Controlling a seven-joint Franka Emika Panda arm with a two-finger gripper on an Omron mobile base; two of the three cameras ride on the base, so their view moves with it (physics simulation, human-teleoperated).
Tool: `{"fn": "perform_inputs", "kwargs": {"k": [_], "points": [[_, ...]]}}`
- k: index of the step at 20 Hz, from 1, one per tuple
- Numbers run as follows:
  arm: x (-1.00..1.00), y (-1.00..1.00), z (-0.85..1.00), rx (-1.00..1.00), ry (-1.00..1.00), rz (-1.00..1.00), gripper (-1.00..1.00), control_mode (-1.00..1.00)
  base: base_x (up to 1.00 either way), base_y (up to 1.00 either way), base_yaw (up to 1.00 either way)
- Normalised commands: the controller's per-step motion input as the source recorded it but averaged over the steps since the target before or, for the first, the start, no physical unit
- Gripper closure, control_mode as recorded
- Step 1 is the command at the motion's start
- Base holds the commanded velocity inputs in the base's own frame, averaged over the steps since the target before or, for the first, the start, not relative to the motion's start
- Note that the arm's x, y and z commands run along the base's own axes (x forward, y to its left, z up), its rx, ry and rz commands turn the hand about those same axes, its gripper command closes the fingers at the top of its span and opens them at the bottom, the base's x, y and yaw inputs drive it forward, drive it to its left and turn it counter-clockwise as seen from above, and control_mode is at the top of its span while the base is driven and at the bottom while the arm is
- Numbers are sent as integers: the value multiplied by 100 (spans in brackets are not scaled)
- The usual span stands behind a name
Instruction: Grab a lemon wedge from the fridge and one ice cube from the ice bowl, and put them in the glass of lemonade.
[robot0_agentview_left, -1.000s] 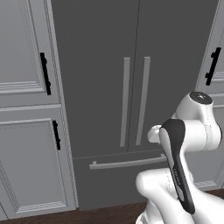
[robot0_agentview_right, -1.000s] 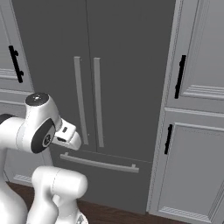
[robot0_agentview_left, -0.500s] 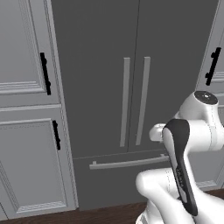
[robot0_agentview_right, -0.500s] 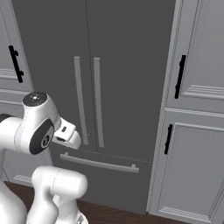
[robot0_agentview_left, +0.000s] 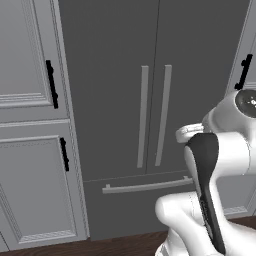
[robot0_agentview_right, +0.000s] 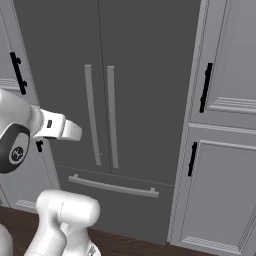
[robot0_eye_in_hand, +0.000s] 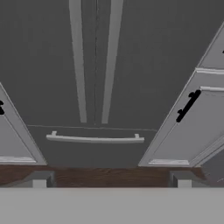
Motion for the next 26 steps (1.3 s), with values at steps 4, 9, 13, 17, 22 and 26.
{"fn": "perform_inputs", "kwargs": {"k": [4,9,13,17,22,26], "points": [[65,0,28,-12,-18,0,-100,-100,0,0,0],[97,-15,-65,3,-5,0,-100,-100,0,0,0],[100,-39,-73,6,0,0,-100,-100,0,0,0],[72,-51,1,12,0,0,-100,-100,0,0,0],[59,-5,27,9,6,0,-100,-100,0,0,0],[70,0,-3,3,10,0,-100,-100,0,0,0]]}}
